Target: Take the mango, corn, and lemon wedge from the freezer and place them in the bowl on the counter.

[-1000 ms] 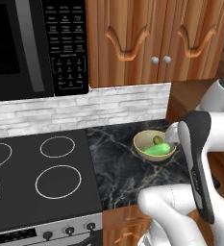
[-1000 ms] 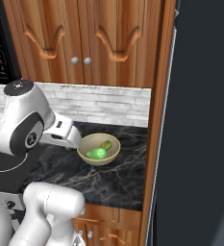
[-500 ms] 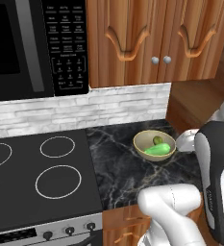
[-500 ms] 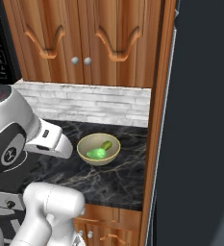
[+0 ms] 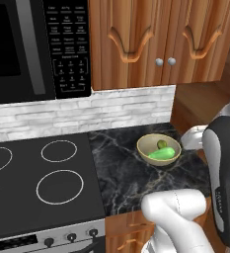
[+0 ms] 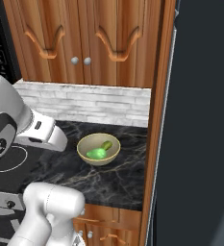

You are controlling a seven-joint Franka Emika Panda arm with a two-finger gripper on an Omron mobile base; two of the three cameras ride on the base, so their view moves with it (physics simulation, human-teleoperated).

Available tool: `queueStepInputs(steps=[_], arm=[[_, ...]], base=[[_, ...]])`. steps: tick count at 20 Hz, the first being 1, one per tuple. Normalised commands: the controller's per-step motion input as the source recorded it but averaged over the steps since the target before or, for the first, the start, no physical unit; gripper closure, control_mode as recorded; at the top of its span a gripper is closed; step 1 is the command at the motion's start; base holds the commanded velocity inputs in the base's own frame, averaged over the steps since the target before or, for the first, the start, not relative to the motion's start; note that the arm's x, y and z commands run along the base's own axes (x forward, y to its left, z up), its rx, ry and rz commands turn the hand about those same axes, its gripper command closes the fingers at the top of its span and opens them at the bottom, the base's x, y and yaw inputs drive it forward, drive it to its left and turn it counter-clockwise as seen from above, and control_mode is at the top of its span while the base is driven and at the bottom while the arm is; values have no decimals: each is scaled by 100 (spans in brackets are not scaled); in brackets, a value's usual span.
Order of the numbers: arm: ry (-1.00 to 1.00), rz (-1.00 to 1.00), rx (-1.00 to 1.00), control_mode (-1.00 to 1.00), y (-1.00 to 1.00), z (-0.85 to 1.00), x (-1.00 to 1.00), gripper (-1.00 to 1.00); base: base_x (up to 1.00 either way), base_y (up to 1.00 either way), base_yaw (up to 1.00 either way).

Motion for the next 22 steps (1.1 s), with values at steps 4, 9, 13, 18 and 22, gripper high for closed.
queueStepInputs(steps=[4,9,13,18,22], arm=[[0,1,-2,-100,7,4,-5,-100],[0,0,0,100,0,0,0,-100],[0,0,0,100,0,0,0,-100],[0,0,0,100,0,0,0,-100],[0,0,0,100,0,0,0,-100]], base=[[0,0,0],[-87,-10,0],[-100,-4,0],[-100,0,0],[-100,0,0]])
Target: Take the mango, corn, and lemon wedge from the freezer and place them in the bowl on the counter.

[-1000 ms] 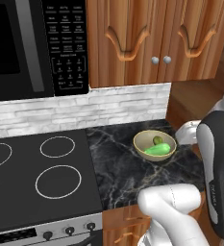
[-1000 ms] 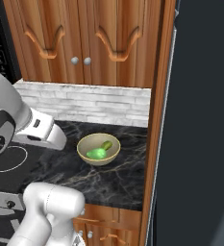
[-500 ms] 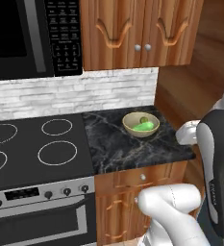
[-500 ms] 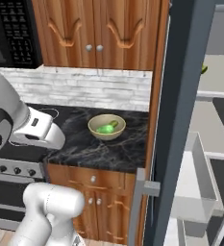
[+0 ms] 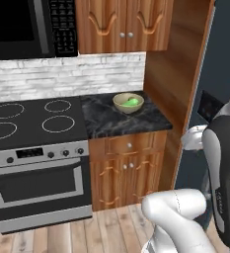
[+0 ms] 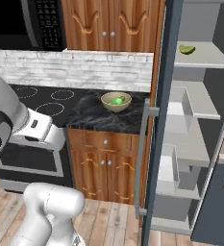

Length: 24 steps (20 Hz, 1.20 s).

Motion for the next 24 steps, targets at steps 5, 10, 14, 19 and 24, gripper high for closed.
queueStepInputs(steps=[5,10,14,19,24], arm=[[0,0,0,100,0,0,0,-100],[0,0,0,100,0,0,0,-100],[0,0,0,100,0,0,0,-100],[0,0,0,100,0,0,0,-100],[0,0,0,100,0,0,0,-100]], base=[[-87,-7,-1],[-9,-76,-5],[2,-99,-3],[17,-97,-1],[39,-79,5]])
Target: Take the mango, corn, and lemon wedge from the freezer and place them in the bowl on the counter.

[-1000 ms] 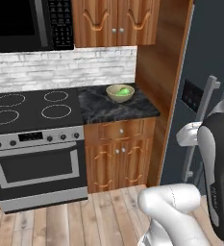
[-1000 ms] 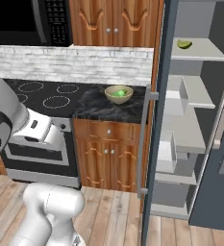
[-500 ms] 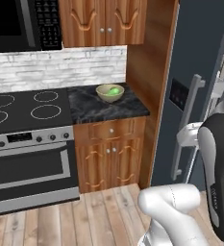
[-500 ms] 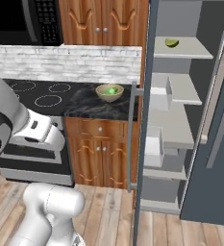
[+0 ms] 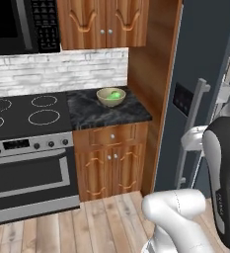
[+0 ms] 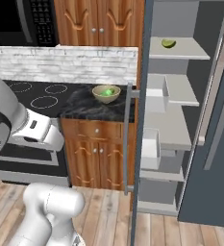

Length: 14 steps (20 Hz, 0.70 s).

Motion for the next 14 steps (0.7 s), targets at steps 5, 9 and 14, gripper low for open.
queueStepInputs(steps=[5,9,14], arm=[[0,0,0,100,0,0,0,-100],[0,0,0,100,0,0,0,-100],[0,0,0,100,0,0,0,-100]], base=[[35,-49,10],[5,-52,3],[0,-87,0]])
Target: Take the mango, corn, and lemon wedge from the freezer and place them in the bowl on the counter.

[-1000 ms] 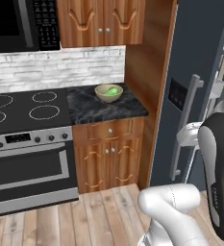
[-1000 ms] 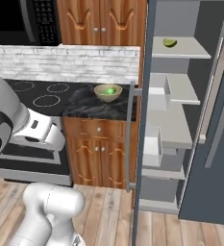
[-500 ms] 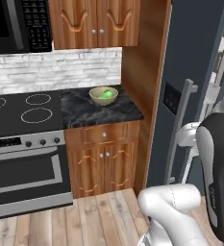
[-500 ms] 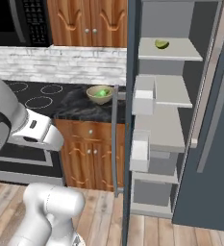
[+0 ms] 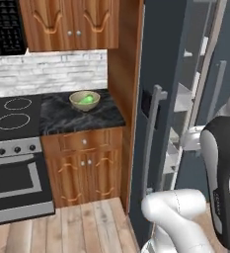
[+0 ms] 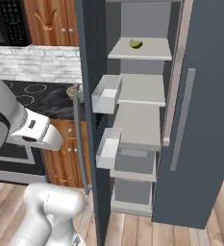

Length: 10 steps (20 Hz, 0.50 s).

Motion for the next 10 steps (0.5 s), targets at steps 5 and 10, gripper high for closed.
queueStepInputs(steps=[5,10], arm=[[0,0,0,100,0,0,0,-100],[0,0,0,100,0,0,0,-100]], base=[[0,-97,0],[45,-63,2]])
